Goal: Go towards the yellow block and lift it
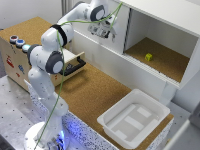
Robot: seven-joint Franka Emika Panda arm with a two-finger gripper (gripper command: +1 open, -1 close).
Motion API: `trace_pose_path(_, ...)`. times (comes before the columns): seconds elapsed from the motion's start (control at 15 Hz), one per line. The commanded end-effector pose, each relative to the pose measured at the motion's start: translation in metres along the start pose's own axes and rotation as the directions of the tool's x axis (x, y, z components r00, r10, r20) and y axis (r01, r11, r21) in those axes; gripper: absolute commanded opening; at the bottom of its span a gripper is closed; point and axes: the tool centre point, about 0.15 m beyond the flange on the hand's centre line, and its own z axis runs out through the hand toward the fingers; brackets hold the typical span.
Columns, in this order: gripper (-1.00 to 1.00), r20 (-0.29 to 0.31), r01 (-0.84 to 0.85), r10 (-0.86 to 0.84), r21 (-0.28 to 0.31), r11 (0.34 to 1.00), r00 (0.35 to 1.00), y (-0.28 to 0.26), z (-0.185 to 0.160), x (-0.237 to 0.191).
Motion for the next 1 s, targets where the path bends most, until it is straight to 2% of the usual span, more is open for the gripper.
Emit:
trace_pose_path(0.0, 1.00, -0.020, 0.020, -0.020, 0.027, 0.999, 1.000, 0.087, 0.041, 0.027)
trace_pose_path(0.27, 1.00, 0.003, 0.008, -0.008, 0.051, 0.999, 1.000, 0.127, 0.072, 0.049)
trace_pose_path(0.4, 1.00, -0.018, 0.020, -0.019, 0.062, 0.998, 1.000, 0.135, 0.088, 0.061)
trace_pose_path(0.53, 1.00, -0.065, 0.045, -0.039, 0.088, 0.995, 0.997, 0.134, 0.098, 0.072)
trace_pose_path(0.73, 1.00, -0.078, 0.041, -0.033, 0.104, 0.994, 0.996, 0.134, 0.115, 0.085)
trace_pose_path(0.93, 1.00, -0.134, 0.031, -0.014, 0.128, 0.991, 0.991, 0.135, 0.126, 0.102)
